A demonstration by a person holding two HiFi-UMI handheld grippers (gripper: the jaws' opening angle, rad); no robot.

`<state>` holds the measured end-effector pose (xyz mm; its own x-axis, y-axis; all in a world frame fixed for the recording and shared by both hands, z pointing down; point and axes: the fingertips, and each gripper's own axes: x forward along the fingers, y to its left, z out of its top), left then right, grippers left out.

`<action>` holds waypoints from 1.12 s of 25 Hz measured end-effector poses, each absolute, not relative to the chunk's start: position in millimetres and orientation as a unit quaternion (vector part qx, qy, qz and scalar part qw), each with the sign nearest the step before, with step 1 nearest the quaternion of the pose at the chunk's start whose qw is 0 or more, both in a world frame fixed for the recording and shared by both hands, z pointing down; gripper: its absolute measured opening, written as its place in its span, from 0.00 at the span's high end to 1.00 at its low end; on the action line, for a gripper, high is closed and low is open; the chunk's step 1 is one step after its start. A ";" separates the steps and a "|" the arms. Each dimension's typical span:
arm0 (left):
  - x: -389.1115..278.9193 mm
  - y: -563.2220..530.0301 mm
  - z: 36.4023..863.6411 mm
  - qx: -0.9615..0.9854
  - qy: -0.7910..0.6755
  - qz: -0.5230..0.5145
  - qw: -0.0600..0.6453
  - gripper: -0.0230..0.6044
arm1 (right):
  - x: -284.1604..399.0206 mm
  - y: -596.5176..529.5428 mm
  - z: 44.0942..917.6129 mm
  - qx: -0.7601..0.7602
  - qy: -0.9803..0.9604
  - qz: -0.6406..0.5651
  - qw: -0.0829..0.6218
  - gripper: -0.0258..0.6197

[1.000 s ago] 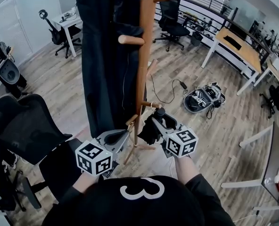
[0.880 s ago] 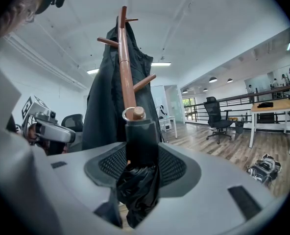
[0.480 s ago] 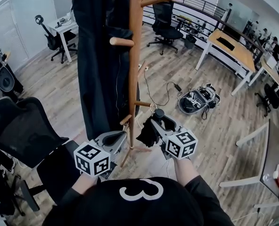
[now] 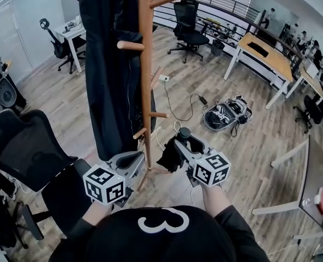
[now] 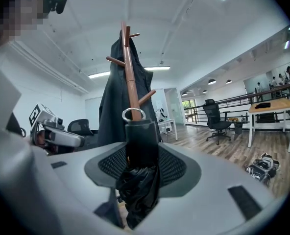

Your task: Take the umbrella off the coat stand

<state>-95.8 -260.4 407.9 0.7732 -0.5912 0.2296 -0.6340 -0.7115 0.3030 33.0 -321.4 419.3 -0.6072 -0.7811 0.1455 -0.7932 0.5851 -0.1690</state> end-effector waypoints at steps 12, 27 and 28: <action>-58.4 -219.2 413.6 0.922 -0.329 0.064 0.194 0.94 | 73.0 -258.7 427.6 0.438 -0.890 0.124 0.028 0.64; -10.3 -145.5 407.6 0.923 -0.331 0.069 0.187 0.94 | 112.2 -159.4 408.5 0.425 -0.899 0.104 0.018 0.64; -8.7 -140.9 407.3 0.922 -0.332 0.069 0.186 0.94 | 114.0 -152.5 405.4 0.424 -0.900 0.101 0.015 0.65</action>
